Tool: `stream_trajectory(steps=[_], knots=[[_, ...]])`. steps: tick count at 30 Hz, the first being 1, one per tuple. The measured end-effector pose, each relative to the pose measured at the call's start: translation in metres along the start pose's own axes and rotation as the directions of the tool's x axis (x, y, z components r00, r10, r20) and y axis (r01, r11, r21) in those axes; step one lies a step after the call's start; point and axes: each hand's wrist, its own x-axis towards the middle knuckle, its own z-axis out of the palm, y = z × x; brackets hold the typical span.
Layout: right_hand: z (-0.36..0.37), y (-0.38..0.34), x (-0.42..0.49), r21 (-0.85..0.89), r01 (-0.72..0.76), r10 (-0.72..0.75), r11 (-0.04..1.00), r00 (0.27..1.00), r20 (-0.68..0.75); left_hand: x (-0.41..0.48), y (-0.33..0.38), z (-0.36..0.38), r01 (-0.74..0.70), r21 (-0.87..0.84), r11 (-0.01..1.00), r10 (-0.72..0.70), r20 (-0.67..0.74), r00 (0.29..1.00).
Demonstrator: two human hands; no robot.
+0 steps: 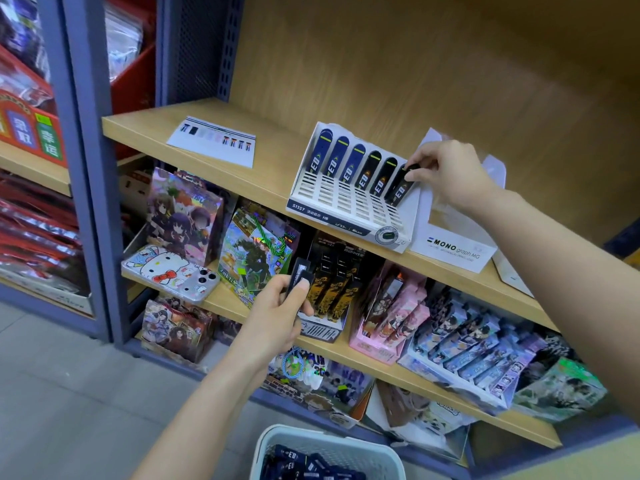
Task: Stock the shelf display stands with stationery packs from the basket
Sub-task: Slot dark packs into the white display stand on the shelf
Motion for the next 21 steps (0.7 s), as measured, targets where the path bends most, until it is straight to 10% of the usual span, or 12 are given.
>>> stream_trajectory(steps=[21], knots=[[-0.008, -0.005, 0.000, 0.057, -0.061, 0.060, 0.996, 0.998, 0.021, -0.001, 0.001, -0.005, -0.029, 0.056, 0.998, 0.029, 0.003, 1.000]])
